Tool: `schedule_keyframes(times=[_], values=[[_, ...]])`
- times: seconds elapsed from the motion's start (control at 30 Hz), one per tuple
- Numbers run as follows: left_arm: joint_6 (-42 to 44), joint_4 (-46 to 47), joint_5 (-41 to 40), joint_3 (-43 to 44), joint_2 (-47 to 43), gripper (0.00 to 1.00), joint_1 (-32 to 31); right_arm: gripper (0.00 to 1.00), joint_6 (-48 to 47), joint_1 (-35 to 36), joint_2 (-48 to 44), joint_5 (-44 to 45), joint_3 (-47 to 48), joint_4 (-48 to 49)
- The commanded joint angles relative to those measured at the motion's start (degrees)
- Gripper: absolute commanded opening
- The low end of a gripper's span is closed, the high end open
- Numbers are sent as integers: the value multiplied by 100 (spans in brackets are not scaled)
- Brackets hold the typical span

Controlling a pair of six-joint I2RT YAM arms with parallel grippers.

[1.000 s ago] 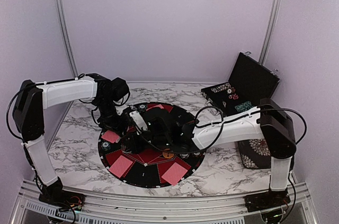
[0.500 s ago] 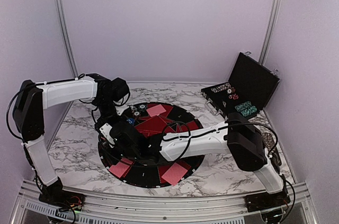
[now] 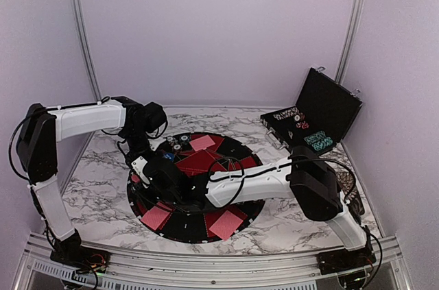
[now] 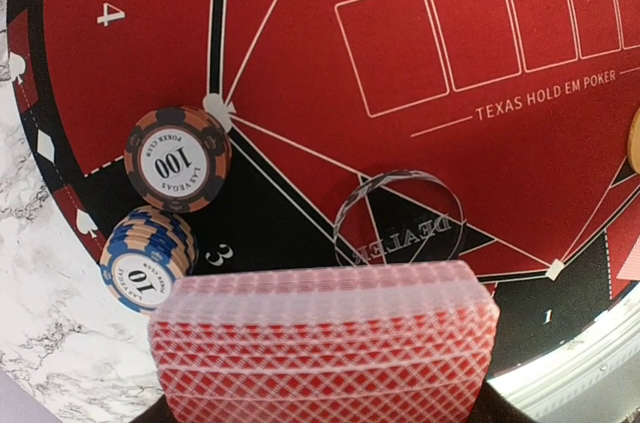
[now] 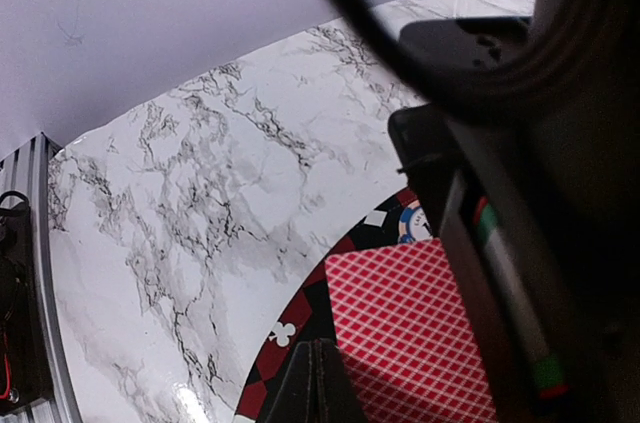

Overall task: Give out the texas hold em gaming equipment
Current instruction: Adjust the poker card at the face-down deck piles.

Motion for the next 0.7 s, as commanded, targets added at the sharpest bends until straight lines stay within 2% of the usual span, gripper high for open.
schedule_keyframes(times=[0.0,0.33,0.67], values=[[-26,-166,82,-19,-104,47,-34,0,215,-172,-1,187,-40,363],[-22,-159,95,-28,-113,47,-35,0,203,-183,-57,898,-118,352],[-35,-166,94,-20,-113,47,-43,0,142,-171,-202,772,-352,568]])
